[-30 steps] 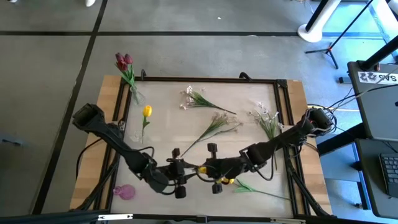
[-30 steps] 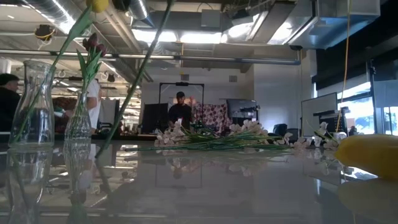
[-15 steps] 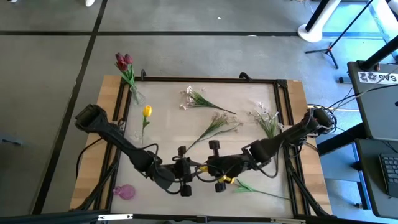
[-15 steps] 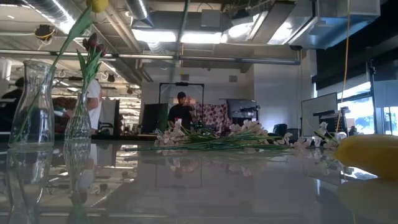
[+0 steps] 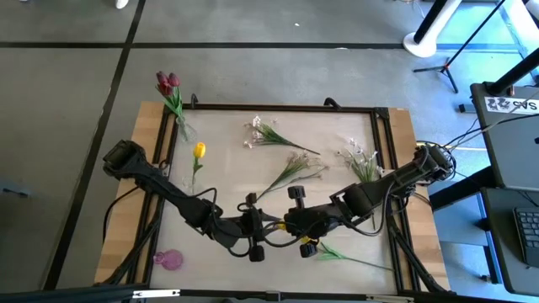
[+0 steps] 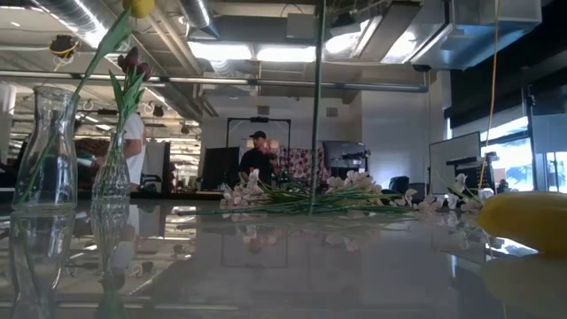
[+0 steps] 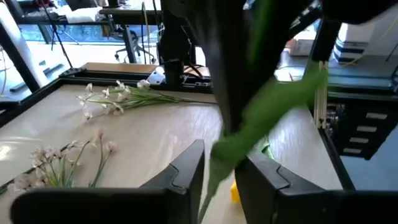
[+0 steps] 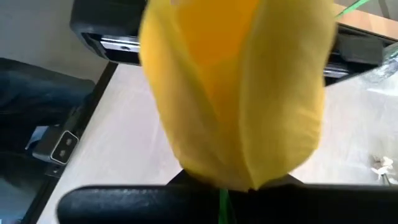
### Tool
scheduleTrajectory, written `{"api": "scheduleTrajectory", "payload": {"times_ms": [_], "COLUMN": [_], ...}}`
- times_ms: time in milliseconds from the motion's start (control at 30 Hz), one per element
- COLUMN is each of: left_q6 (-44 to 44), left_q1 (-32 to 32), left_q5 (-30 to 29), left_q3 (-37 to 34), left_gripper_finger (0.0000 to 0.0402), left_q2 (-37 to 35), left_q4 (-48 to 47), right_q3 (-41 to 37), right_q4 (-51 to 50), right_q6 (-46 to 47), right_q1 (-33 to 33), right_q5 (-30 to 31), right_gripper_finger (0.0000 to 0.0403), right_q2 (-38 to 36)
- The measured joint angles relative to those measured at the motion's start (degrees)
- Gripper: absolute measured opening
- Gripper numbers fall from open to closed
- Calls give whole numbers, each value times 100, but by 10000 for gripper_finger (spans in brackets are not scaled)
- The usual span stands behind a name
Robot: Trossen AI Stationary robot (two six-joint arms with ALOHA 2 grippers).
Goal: Sort flowers into vase by color
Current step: Put the left yellow flower into the bottom transparent vase
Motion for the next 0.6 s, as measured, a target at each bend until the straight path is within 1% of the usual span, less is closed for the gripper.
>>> {"api": "scheduleTrajectory", "payload": {"times_ms": [133,200,300,433,533,600], "left_q6": [-226,-226,4,409,505,508], "left_q1": [155,167,132,-20,-180,-321], "left_q5": [281,290,273,138,-174,-333], "left_q3": [1,1,1,-2,-1,-2], "left_gripper_finger": [38,14,8,4,3,2], "left_q2": [23,27,33,33,-4,-117], "left_q4": [15,14,192,472,386,130], "right_q3": [-1,-2,-1,4,0,0], "right_q4": [-35,-42,2,116,145,270], "right_q6": [5,9,29,-4,-46,-60], "right_q1": [-2,-4,5,15,153,319], "right_q5": [0,73,302,344,382,559], "right_gripper_finger": [11,11,23,65,112,146], "right_q2": [0,0,0,-2,-126,-266]}}
